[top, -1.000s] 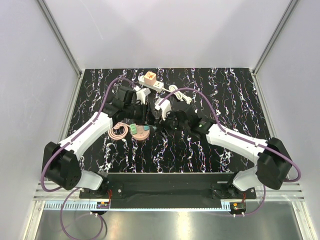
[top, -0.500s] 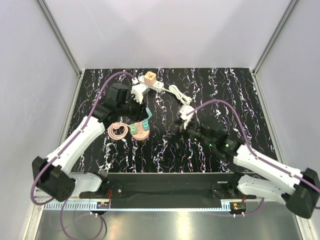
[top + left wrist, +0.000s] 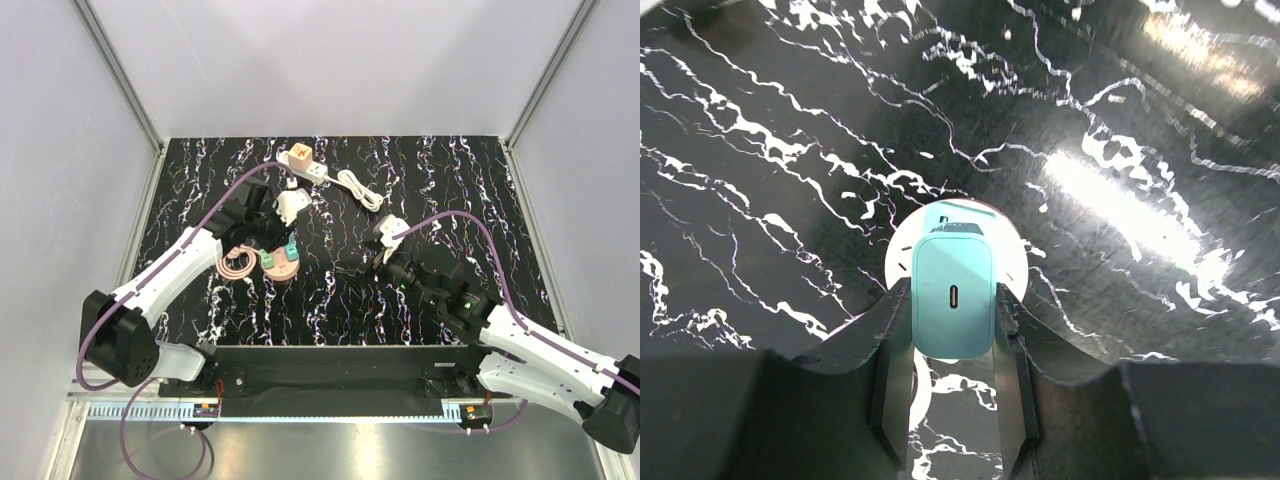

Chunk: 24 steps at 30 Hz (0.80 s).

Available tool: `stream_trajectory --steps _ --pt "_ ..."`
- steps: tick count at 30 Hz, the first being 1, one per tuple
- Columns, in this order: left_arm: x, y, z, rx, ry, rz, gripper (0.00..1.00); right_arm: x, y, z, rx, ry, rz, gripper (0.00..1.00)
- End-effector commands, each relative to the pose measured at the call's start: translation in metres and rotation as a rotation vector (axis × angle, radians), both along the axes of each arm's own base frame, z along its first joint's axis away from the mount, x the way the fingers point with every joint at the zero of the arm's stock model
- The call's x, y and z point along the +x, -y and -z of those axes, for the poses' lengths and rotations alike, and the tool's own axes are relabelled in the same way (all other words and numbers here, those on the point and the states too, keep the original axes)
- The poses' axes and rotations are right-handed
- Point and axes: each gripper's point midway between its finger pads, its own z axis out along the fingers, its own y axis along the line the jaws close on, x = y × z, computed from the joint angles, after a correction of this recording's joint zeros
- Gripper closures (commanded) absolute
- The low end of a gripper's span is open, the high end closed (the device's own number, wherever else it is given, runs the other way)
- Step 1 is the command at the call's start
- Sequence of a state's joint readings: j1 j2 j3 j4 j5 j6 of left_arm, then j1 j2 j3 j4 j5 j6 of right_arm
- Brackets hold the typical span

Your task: Insert the plug

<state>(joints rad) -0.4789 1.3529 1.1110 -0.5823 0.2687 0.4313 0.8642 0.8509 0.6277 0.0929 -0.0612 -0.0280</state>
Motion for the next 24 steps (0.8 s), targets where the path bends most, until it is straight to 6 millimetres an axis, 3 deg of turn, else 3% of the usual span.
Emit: stream_trajectory --steps 1,8,24 --pt "0.008 0.002 0.004 0.027 0.053 0.050 1.00 0.005 -0.002 -0.015 0.046 0.038 0.019 0.00" --pt "-0.008 -0.003 0.031 0.034 0.015 0.135 1.00 0.003 -0.004 -0.012 0.040 0.033 0.005 0.00" --pt "-0.013 -0.004 0.060 0.029 -0.040 0.226 1.00 0.003 -0.003 -0.009 0.028 0.031 0.005 0.00"
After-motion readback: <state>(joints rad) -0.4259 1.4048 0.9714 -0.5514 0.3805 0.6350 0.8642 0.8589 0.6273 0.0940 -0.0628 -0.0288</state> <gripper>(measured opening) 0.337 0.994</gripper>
